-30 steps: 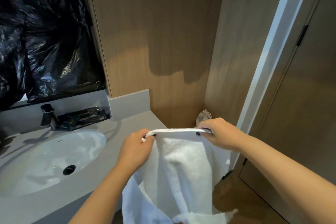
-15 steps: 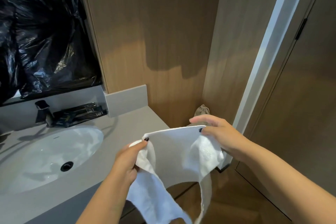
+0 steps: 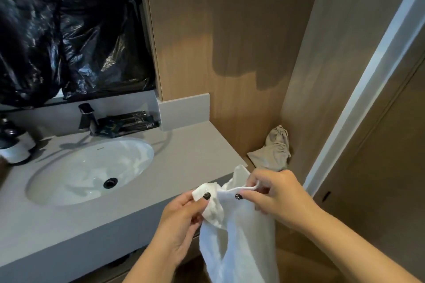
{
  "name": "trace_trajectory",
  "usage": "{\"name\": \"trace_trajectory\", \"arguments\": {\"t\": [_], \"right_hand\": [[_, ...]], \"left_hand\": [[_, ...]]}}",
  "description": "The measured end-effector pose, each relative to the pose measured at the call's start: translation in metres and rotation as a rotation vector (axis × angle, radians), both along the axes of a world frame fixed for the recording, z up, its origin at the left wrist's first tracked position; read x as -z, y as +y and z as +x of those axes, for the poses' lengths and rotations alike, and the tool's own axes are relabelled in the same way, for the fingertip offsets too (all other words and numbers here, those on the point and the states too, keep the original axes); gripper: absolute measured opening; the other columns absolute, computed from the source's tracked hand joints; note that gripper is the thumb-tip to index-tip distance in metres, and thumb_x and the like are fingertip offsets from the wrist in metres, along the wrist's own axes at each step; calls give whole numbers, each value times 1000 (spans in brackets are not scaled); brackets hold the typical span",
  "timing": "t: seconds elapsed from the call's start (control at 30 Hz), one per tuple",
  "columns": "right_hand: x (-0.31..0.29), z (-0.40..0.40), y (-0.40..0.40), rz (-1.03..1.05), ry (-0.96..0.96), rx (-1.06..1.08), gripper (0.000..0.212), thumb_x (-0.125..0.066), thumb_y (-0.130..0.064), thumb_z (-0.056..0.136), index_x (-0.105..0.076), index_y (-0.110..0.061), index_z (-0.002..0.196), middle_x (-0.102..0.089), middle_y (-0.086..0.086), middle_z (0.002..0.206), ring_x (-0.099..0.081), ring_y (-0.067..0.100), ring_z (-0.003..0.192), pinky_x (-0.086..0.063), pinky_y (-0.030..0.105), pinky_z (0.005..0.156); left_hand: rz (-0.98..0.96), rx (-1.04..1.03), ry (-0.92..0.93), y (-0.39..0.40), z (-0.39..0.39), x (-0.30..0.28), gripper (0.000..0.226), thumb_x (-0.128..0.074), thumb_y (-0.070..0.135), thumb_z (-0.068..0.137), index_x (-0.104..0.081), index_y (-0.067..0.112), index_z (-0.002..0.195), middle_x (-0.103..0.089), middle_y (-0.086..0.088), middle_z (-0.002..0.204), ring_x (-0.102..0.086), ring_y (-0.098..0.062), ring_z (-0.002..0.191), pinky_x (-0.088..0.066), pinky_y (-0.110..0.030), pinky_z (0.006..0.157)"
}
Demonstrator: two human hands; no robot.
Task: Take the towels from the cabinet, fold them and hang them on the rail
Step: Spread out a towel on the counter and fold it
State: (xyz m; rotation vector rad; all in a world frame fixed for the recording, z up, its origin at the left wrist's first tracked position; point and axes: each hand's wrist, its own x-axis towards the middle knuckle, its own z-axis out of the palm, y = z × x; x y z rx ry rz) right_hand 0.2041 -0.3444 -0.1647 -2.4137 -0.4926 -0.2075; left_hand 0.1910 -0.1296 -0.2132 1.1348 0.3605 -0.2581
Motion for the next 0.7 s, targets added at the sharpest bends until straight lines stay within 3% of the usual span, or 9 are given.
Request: {"name": "trace_trajectory", "arguments": {"t": [0.07,0.17,0.23,0.27,0.33,0.4,0.5,0.6,0.7], "right_hand": [[6,3,1,-170,-247,1,33,-59,-61,83,-67,-29,77,-60,-16,61,-57,7,57,-50,24,51],[4,7,1,-205,-372,-13,25,-68,-49,81,-68,-25,73,-54,-9,79,-49,9,73,-46,21,57],[2,9,-2,-148,-275,-77,25,-75,-36,83,-62,-21,69,-51,-10,87,-50,12,84,-46,18,66],[3,7,-2,-62,-183,-122,27,-70,-29,87,-56,-18,67,-53,-10,85,-52,13,83,-46,19,67],[3,1,0,122,-13,-131,31,-59,-24,94,-47,-15,66,-53,-10,69,-52,12,68,-42,22,58],[4,-4,5,218,65,-78,32,-57,-21,96,-42,-14,68,-46,-9,62,-43,7,59,-34,18,54],[0,-3,12,327,126,-52,23,-62,-23,94,-47,-16,78,-48,-2,67,-40,7,61,-34,19,56],[-11,-2,19,438,245,-87,11,-70,-22,88,-60,-27,92,-62,10,79,-52,21,65,-42,27,61],[-19,-7,25,450,327,-155,14,-78,-9,81,-73,-18,92,-72,7,83,-63,12,69,-50,19,65]], "left_hand": [[24,0,-42,2,-7,-2,21,-65,0,87,-72,2,107,-74,-19,99,-69,-24,81,-55,-35,78],[49,-12,-93,4,-7,-12,18,-63,0,89,-74,7,101,-75,-15,96,-71,-19,75,-57,-27,63],[92,-37,-136,5,-6,-16,20,-64,2,89,-79,15,94,-76,-14,94,-70,-21,76,-58,-28,66],[120,-46,-159,5,-6,-18,21,-66,4,89,-80,19,93,-75,-14,95,-70,-25,82,-59,-34,75],[125,-43,-185,4,-8,-21,21,-67,8,88,-80,23,96,-75,-16,100,-69,-36,98,-53,-48,95],[113,-43,-190,3,-10,-22,20,-66,10,89,-79,24,96,-74,-16,101,-69,-36,101,-51,-50,99],[113,-49,-215,3,-10,-25,17,-67,13,89,-78,21,99,-74,-18,102,-69,-34,97,-50,-52,100],[100,-65,-234,4,-10,-30,19,-72,19,81,-78,17,99,-74,-19,102,-70,-33,94,-54,-44,93],[97,-35,-250,7,-12,-32,22,-70,14,82,-76,10,102,-75,-18,97,-72,-24,82,-58,-29,70]]}}
